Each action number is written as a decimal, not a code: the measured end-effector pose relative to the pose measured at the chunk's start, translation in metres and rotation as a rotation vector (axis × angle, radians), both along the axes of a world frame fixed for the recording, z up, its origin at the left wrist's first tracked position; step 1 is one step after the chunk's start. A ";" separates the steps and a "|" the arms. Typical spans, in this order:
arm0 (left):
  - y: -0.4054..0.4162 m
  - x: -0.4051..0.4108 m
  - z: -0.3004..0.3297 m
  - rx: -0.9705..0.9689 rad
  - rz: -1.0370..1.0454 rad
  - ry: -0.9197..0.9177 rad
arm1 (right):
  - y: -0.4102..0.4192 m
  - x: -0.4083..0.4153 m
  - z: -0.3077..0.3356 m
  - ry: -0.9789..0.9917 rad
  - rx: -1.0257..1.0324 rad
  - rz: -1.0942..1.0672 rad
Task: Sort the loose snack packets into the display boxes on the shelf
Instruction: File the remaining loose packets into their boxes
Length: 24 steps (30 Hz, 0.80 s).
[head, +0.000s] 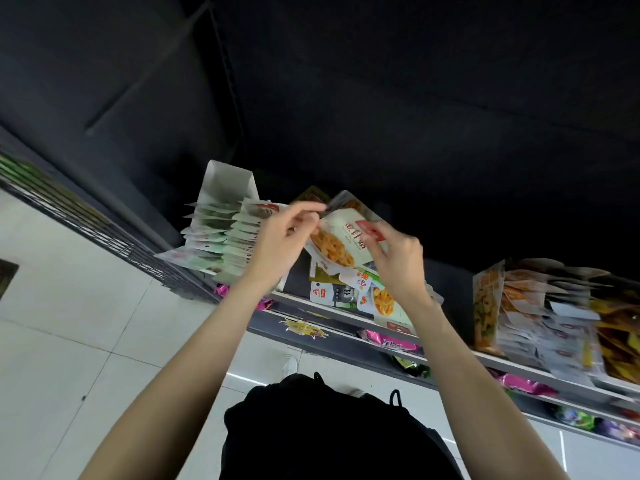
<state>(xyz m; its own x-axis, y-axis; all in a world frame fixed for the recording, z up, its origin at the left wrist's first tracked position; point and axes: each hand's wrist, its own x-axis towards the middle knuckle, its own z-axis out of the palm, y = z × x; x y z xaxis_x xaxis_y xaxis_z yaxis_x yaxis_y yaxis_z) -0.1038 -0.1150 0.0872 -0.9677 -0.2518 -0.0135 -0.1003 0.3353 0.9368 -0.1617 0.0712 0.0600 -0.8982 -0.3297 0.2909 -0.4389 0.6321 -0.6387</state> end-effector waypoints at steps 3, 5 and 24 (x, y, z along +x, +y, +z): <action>-0.046 0.001 -0.010 -0.513 0.136 0.178 | -0.003 -0.008 0.020 -0.172 -0.201 -0.115; -0.075 -0.001 -0.022 -0.674 0.099 0.118 | -0.009 -0.012 0.031 -0.274 -0.372 -0.174; -0.111 0.014 -0.055 -1.018 -0.045 0.180 | -0.134 -0.035 -0.001 0.523 0.243 0.310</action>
<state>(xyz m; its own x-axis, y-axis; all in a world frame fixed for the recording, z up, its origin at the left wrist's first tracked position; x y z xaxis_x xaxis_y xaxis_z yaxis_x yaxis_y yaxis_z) -0.0900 -0.2259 0.0317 -0.9432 -0.0263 0.3311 0.0455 0.9772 0.2073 -0.1962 -0.0630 0.0590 -0.5112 -0.6621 0.5481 -0.8381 0.5254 -0.1470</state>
